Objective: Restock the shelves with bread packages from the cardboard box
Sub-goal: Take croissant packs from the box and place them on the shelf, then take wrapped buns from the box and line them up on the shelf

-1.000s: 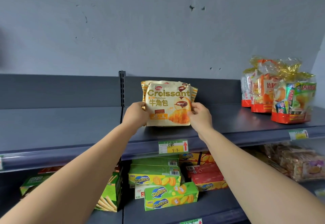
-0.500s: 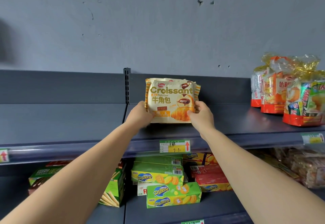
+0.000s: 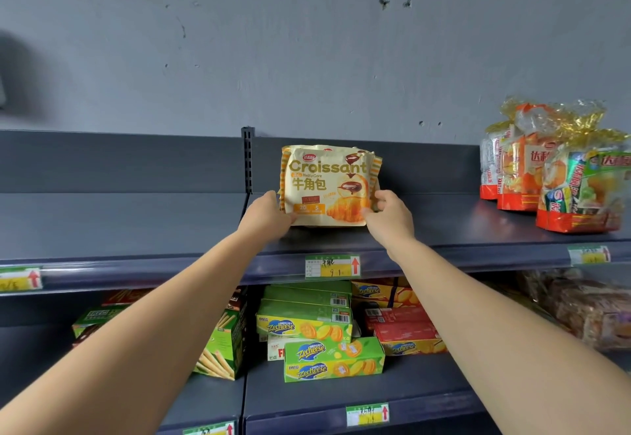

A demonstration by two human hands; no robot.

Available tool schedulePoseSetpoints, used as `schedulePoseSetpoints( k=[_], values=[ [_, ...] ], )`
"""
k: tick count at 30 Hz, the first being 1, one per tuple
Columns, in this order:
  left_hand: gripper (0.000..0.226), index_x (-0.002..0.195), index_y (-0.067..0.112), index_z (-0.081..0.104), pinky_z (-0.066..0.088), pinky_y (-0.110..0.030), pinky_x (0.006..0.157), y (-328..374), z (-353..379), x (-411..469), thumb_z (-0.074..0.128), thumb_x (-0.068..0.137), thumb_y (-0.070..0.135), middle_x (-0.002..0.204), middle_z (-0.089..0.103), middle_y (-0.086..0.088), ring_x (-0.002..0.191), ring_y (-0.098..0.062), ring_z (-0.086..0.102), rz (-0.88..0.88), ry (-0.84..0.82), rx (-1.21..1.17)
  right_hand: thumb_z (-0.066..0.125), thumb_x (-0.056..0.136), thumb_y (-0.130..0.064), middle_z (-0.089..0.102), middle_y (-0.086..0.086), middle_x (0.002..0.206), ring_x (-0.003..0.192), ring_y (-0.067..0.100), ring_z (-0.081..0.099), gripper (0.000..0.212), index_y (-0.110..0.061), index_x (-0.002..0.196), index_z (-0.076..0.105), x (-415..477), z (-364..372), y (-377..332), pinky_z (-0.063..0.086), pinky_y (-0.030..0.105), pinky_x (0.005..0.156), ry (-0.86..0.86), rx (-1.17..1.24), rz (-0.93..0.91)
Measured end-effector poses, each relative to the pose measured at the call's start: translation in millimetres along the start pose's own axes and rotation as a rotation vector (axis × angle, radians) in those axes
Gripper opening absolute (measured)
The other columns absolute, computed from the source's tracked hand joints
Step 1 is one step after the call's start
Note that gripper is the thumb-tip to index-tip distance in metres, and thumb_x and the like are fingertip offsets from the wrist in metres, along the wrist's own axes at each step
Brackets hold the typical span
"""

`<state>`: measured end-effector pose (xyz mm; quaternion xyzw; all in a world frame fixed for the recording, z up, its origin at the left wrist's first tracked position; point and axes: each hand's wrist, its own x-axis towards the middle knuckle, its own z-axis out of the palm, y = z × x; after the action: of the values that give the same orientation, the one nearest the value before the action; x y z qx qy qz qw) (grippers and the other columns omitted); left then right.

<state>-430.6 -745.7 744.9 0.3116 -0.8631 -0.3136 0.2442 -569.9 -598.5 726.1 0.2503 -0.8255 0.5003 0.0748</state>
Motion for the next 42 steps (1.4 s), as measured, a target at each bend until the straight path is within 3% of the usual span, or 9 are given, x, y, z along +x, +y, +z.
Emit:
schedulePoseSetpoints(
  k=[3, 5, 8, 12, 19, 23, 30, 36, 42],
  values=[
    [0.034, 0.123, 0.011, 0.057, 0.042, -0.029, 0.072, 1, -2, -11, 0.058, 0.093, 0.026, 0.102, 0.062, -0.003, 0.088, -0.020, 0.055, 0.042, 0.005, 0.031, 0.059, 0.093, -0.022, 0.058, 0.002, 0.132, 0.117, 0.021, 0.056, 0.041, -0.019, 0.133, 0.051, -9, -5, 0, 0.048, 0.033, 0.087, 0.004, -0.019, -0.013],
    [0.028, 0.118, 0.013, 0.061, 0.041, -0.028, 0.069, 2, -2, -19, 0.056, 0.093, 0.024, 0.102, 0.065, -0.004, 0.082, -0.019, 0.054, 0.060, 0.020, 0.049, 0.058, 0.093, -0.021, 0.059, 0.001, 0.130, 0.116, 0.020, 0.056, 0.032, -0.019, 0.126, 0.058, -17, -8, 1, 0.048, 0.032, 0.086, 0.006, -0.045, -0.037],
    [0.037, 0.128, 0.010, 0.056, 0.043, -0.029, 0.077, 2, -3, -35, 0.056, 0.094, 0.023, 0.118, 0.064, -0.006, 0.089, -0.020, 0.055, 0.074, 0.036, 0.070, 0.058, 0.093, -0.021, 0.061, 0.000, 0.126, 0.110, 0.019, 0.057, 0.026, -0.021, 0.118, 0.065, -31, -13, 2, 0.050, 0.033, 0.084, 0.014, -0.059, -0.052],
    [0.047, 0.139, 0.010, 0.047, 0.043, -0.033, 0.095, 0, -1, -56, 0.055, 0.094, 0.024, 0.130, 0.059, -0.008, 0.115, -0.025, 0.055, 0.128, 0.031, 0.099, 0.058, 0.093, -0.022, 0.062, 0.000, 0.122, 0.097, 0.014, 0.053, 0.025, -0.021, 0.116, 0.066, -53, -21, 2, 0.047, 0.030, 0.081, 0.010, -0.061, -0.042],
    [0.021, 0.110, 0.012, 0.063, 0.043, -0.031, 0.084, -8, -3, -104, 0.053, 0.093, 0.018, 0.107, 0.062, -0.010, 0.101, -0.027, 0.058, 0.299, 0.024, 0.155, 0.060, 0.093, -0.022, 0.064, 0.000, 0.122, 0.112, 0.018, 0.058, 0.027, -0.021, 0.119, 0.064, -116, -39, 0, 0.046, 0.028, 0.083, 0.004, -0.105, -0.015],
    [0.027, 0.114, 0.006, 0.067, 0.049, -0.038, 0.089, -22, 2, -146, 0.054, 0.093, 0.019, 0.117, 0.066, -0.012, 0.107, -0.031, 0.059, 0.405, -0.045, 0.190, 0.061, 0.091, -0.022, 0.068, -0.002, 0.116, 0.109, 0.016, 0.061, 0.026, -0.021, 0.116, 0.067, -169, -48, 3, 0.047, 0.029, 0.089, 0.024, -0.136, 0.045],
    [0.037, 0.129, 0.011, 0.059, 0.043, -0.037, 0.098, -58, 25, -234, 0.055, 0.093, 0.021, 0.130, 0.058, -0.011, 0.120, -0.030, 0.053, 0.507, -0.246, 0.267, 0.063, 0.088, -0.021, 0.070, -0.003, 0.110, 0.104, 0.016, 0.063, 0.023, -0.023, 0.110, 0.069, -284, -61, 28, 0.051, 0.036, 0.093, 0.009, -0.236, 0.184],
    [0.033, 0.125, 0.008, 0.061, 0.047, -0.040, 0.087, -72, 53, -309, 0.053, 0.094, 0.016, 0.123, 0.058, -0.016, 0.113, -0.037, 0.055, 0.566, -0.371, 0.281, 0.061, 0.090, -0.022, 0.068, -0.004, 0.115, 0.106, 0.017, 0.063, 0.025, -0.024, 0.115, 0.067, -379, -93, 65, 0.050, 0.031, 0.089, -0.013, -0.326, 0.281],
    [0.030, 0.119, 0.007, 0.064, 0.048, -0.040, 0.091, -74, 99, -398, 0.055, 0.093, 0.018, 0.121, 0.060, -0.013, 0.111, -0.035, 0.056, 0.572, -0.472, 0.253, 0.060, 0.088, -0.020, 0.070, -0.006, 0.113, 0.106, 0.016, 0.063, 0.026, -0.024, 0.112, 0.068, -479, -136, 116, 0.051, 0.033, 0.092, -0.024, -0.390, 0.406]
  ],
)
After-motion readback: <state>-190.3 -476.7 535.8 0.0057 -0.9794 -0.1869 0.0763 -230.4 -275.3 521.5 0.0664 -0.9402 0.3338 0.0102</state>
